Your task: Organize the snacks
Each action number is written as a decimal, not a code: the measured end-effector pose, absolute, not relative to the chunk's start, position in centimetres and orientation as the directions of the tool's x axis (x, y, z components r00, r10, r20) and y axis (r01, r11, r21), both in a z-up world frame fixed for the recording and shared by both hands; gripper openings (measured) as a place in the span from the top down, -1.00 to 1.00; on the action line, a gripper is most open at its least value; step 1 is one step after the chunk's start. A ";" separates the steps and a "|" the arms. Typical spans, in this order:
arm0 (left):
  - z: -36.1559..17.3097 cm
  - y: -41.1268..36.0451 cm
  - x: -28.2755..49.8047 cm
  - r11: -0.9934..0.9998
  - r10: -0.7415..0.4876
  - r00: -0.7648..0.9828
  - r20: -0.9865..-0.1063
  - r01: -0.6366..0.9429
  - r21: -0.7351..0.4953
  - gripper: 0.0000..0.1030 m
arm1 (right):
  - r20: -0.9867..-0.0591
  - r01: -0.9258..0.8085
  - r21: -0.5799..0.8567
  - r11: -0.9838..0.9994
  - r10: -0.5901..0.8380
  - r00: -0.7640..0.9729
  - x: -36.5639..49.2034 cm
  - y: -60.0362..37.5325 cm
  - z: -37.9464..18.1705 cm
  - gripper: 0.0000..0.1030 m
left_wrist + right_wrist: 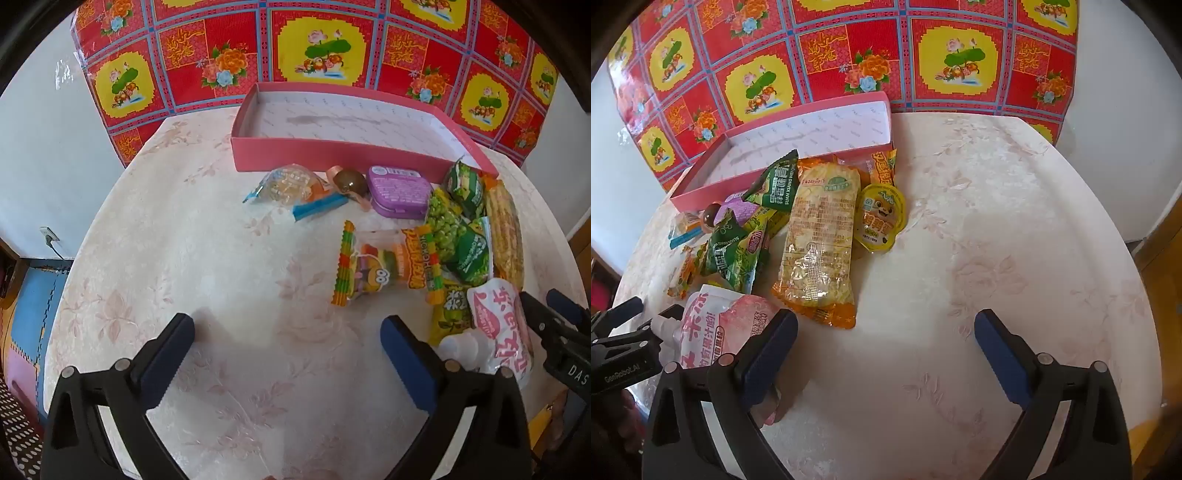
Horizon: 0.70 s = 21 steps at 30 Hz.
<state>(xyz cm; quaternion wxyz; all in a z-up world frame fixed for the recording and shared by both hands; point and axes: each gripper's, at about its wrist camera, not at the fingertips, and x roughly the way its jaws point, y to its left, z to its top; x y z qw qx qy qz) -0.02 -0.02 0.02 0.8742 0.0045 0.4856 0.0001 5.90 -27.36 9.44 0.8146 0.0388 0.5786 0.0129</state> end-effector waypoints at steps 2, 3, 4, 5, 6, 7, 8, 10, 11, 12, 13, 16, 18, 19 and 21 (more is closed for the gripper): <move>0.0 0.0 0.0 1.000 0.000 0.525 -0.851 0.004 0.002 -0.99 | -0.941 0.025 0.082 0.996 0.069 0.331 5.9 -27.4 9.4 -0.91; 0.0 0.0 0.0 1.000 0.000 0.526 -0.851 0.004 0.002 -0.99 | -0.941 0.025 0.082 0.996 0.069 0.331 5.9 -27.4 9.4 -0.91; 0.0 0.0 0.0 1.000 0.001 0.524 -0.852 0.004 0.004 -0.99 | -0.941 0.026 0.082 0.996 0.069 0.331 5.9 -27.4 9.4 -0.91; 0.0 0.0 0.0 1.000 0.001 0.524 -0.852 0.004 0.004 -0.99 | -0.941 0.026 0.082 0.996 0.069 0.330 5.9 -27.4 9.4 -0.91; 0.0 0.0 0.0 1.000 0.001 0.524 -0.852 0.005 0.004 -0.99 | -0.941 0.026 0.082 0.996 0.069 0.330 5.9 -27.4 9.4 -0.91; 0.0 0.0 0.0 1.000 0.001 0.524 -0.851 0.005 0.004 -0.99 | -0.941 0.026 0.082 0.996 0.069 0.330 5.9 -27.4 9.4 -0.91; 0.0 0.0 0.0 1.000 0.001 0.525 -0.851 0.005 0.004 -0.99 | -0.941 0.026 0.082 0.996 0.069 0.330 5.9 -27.4 9.4 -0.91; 0.0 0.0 0.0 1.000 0.001 0.525 -0.851 0.005 0.005 -0.99 | -0.940 0.024 0.080 0.996 0.068 0.334 5.8 -27.3 9.6 -0.91; 0.0 0.0 0.0 1.000 0.001 0.526 -0.851 0.005 0.005 -0.99 | -0.940 0.024 0.080 0.997 0.068 0.334 5.9 -27.4 9.6 -0.91; 0.0 0.0 0.0 1.000 0.002 0.526 -0.851 0.005 0.005 -0.99 | -0.940 0.024 0.080 0.997 0.067 0.334 5.9 -27.4 9.7 -0.91; 0.0 0.0 0.0 1.000 0.002 0.525 -0.851 0.004 0.005 -0.99 | -0.940 0.024 0.080 0.997 0.067 0.334 6.0 -27.4 9.8 -0.91; 0.0 0.0 0.0 1.000 0.001 0.524 -0.851 0.004 0.004 -0.99 | -0.948 -0.047 -0.006 0.999 0.010 0.319 6.0 -26.2 9.5 -0.93; 0.0 0.0 0.0 1.000 0.002 0.525 -0.851 0.005 0.005 -0.99 | -0.942 -0.041 0.013 0.999 0.026 0.335 5.8 -26.0 9.7 -0.95; 0.0 0.0 0.0 1.000 0.002 0.525 -0.851 0.004 0.005 -0.99 | -0.942 -0.042 0.010 0.999 0.024 0.335 5.9 -26.0 9.5 -0.95; 0.0 0.0 0.0 1.000 0.002 0.525 -0.851 0.004 0.005 -0.99 | -0.943 -0.043 0.007 0.999 0.021 0.333 5.6 -26.2 10.0 -0.95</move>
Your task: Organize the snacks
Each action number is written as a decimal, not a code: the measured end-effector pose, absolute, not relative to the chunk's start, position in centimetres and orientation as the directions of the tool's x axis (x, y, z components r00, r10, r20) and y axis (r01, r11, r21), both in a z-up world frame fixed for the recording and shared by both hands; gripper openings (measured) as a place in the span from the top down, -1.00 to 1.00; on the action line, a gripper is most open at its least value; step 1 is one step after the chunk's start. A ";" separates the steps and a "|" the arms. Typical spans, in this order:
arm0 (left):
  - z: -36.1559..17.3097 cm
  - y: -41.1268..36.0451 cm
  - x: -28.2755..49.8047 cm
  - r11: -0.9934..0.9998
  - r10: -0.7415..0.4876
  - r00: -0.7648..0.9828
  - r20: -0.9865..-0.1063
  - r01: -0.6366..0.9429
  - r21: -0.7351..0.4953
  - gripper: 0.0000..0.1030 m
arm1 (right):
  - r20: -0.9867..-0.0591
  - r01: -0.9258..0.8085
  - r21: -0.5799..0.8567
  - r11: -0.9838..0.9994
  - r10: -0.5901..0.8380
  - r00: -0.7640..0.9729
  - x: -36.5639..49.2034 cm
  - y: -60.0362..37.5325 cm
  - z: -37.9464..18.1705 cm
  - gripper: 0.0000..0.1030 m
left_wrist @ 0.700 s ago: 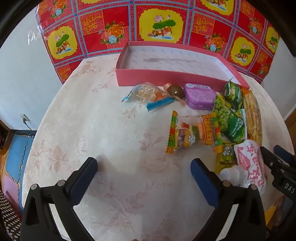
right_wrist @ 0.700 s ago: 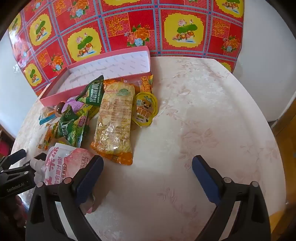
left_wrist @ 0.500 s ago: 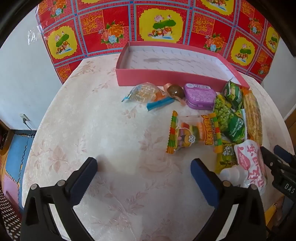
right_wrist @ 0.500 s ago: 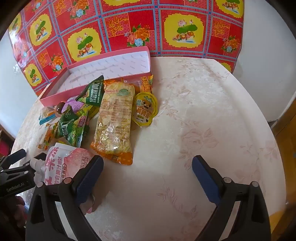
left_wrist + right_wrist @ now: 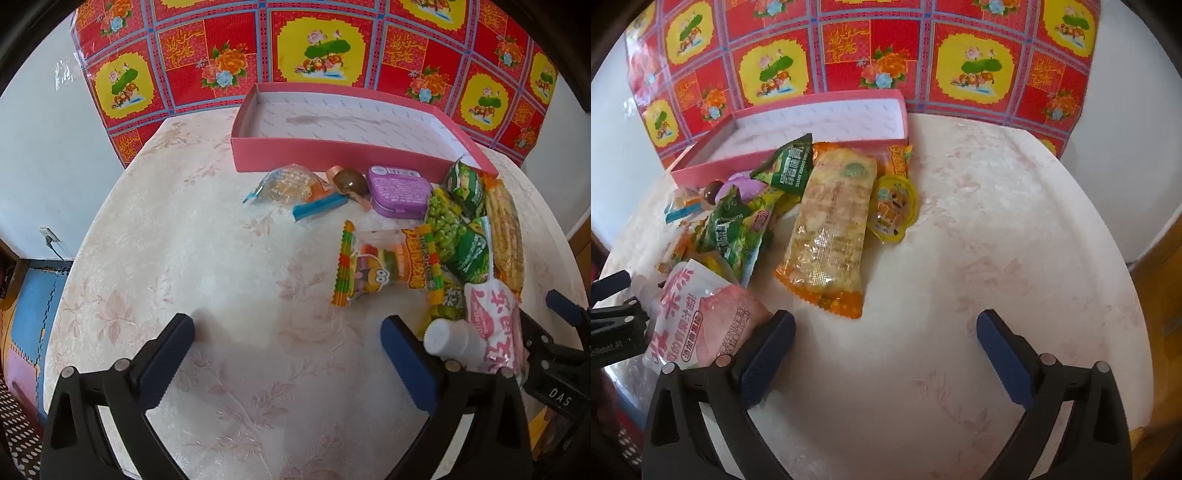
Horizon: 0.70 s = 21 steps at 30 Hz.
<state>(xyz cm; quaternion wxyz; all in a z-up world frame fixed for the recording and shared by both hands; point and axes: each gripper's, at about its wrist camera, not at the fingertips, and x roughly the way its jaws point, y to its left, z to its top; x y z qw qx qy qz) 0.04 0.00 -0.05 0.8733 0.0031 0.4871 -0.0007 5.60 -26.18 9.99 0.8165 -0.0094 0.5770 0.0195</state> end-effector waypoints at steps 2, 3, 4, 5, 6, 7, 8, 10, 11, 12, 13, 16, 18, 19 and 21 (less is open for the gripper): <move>0.0 0.0 0.0 1.000 0.002 0.526 -0.851 0.004 0.005 -0.99 | -0.942 -0.043 0.007 0.999 0.021 0.334 5.6 -26.1 9.8 -0.95; -0.1 0.0 0.1 1.000 0.002 0.526 -0.851 0.004 0.005 -0.99 | -0.942 -0.043 0.006 0.999 0.021 0.334 5.6 -26.1 9.8 -0.95; -0.1 0.0 0.1 1.000 0.002 0.526 -0.851 0.004 0.005 -0.99 | -0.942 -0.043 0.007 0.999 0.021 0.334 5.7 -26.1 9.7 -0.95; -0.1 0.0 0.1 1.000 0.002 0.526 -0.851 0.004 0.005 -0.99 | -0.942 -0.043 0.007 0.999 0.021 0.335 5.7 -26.0 9.7 -0.95; -0.1 0.0 0.1 1.000 0.002 0.526 -0.851 0.004 0.005 -0.99 | -0.942 -0.043 0.007 0.999 0.021 0.334 5.7 -26.1 9.7 -0.95; 0.0 0.0 0.1 1.000 0.002 0.526 -0.851 0.004 0.005 -0.99 | -0.942 -0.043 0.007 0.999 0.021 0.335 5.7 -26.0 9.6 -0.95; 0.0 0.0 0.1 1.000 0.002 0.526 -0.850 0.004 0.005 -0.99 | -0.942 -0.043 0.007 0.999 0.021 0.336 5.7 -26.0 9.5 -0.95; 0.0 0.0 0.1 1.000 0.002 0.526 -0.850 0.004 0.005 -0.99 | -0.942 -0.043 0.007 0.999 0.021 0.336 5.7 -26.0 9.6 -0.95; -0.1 0.0 0.1 1.000 0.002 0.526 -0.850 0.004 0.005 -0.99 | -0.941 -0.043 0.007 0.999 0.021 0.337 5.7 -26.0 9.6 -0.95; -0.1 0.0 0.1 1.000 0.002 0.527 -0.850 0.004 0.005 -0.99 | -0.941 -0.043 0.007 0.999 0.021 0.337 5.7 -26.0 9.6 -0.95; 0.0 0.0 0.1 1.000 0.002 0.526 -0.850 0.004 0.005 -0.99 | -0.941 -0.043 0.007 0.999 0.021 0.337 5.7 -26.0 9.7 -0.95; 0.0 0.0 0.1 1.000 0.002 0.527 -0.850 0.004 0.005 -0.99 | -0.941 -0.043 0.007 0.999 0.021 0.337 5.7 -26.1 9.7 -0.95; 0.0 0.0 0.1 1.000 0.002 0.527 -0.850 0.004 0.005 -0.99 | -0.941 -0.043 0.007 0.999 0.021 0.337 5.7 -26.0 9.6 -0.95; 0.0 0.0 0.1 1.000 0.002 0.527 -0.850 0.004 0.005 -0.99 | -0.941 -0.043 0.007 0.999 0.021 0.338 5.7 -26.0 9.6 -0.95; 0.0 0.0 0.1 1.000 0.002 0.527 -0.850 0.004 0.005 -0.99 | -0.941 -0.043 0.007 0.999 0.021 0.338 5.7 -26.0 9.6 -0.95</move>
